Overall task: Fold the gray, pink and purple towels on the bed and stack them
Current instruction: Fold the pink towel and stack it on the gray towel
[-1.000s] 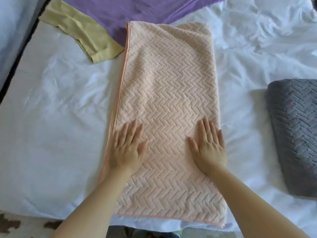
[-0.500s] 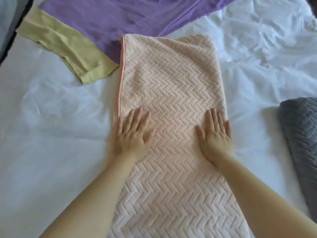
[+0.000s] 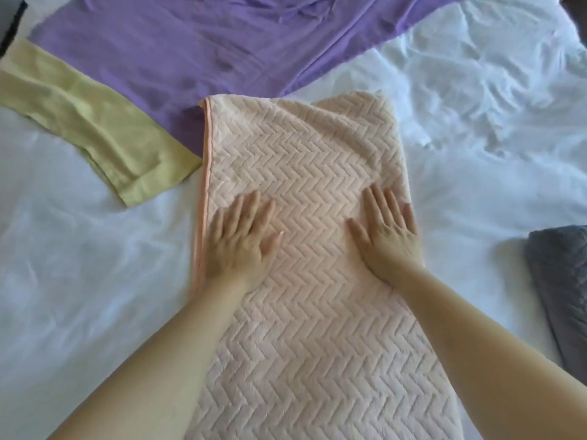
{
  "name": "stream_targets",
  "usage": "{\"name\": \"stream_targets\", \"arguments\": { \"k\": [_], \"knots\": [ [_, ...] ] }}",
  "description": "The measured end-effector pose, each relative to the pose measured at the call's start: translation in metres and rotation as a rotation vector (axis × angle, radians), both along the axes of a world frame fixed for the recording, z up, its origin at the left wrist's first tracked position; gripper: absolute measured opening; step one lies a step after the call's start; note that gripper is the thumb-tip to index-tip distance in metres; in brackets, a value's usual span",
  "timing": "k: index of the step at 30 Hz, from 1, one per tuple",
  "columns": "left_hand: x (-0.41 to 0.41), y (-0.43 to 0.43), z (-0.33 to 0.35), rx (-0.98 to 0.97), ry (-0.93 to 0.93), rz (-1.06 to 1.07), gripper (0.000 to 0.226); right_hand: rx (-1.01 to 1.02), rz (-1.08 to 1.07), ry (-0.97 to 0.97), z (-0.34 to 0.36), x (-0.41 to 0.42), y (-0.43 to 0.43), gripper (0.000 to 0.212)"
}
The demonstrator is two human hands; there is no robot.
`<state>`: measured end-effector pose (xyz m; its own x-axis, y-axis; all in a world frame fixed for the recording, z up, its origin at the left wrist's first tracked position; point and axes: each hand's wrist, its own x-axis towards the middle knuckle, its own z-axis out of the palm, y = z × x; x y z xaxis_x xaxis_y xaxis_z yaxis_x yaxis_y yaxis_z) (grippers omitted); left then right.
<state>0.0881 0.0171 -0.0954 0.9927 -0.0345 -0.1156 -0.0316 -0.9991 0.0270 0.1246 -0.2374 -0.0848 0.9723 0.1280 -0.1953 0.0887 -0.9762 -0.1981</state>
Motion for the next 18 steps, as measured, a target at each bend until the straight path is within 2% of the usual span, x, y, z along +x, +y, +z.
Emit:
{"name": "stream_targets", "arguments": {
  "k": [4,7,9,13,15,16,18],
  "knots": [
    [0.009,0.023,0.009,-0.103,-0.092,0.014,0.06,-0.001,-0.094,-0.014,0.005,0.015,-0.037,0.064],
    [0.062,0.036,0.026,-0.243,-0.277,0.15,0.057,0.162,-0.164,-0.137,0.026,0.068,-0.046,0.049],
    [0.108,0.043,0.037,-0.344,-0.331,0.281,0.06,0.255,-0.152,-0.142,0.037,0.114,-0.044,0.045],
    [0.192,0.058,0.05,-0.532,-0.186,0.526,0.071,0.437,-0.082,-0.043,0.049,0.197,-0.032,0.046],
    [0.217,0.066,0.05,-0.699,-0.046,0.713,0.052,0.44,-0.027,0.069,0.049,0.225,-0.031,0.046],
    [0.223,0.068,0.05,-0.769,0.023,0.743,0.039,0.412,0.009,0.121,0.049,0.235,-0.032,0.045],
    [0.227,0.072,0.05,-0.902,0.096,0.692,0.031,0.277,0.11,0.159,0.053,0.245,-0.033,0.045]
  ]
}}
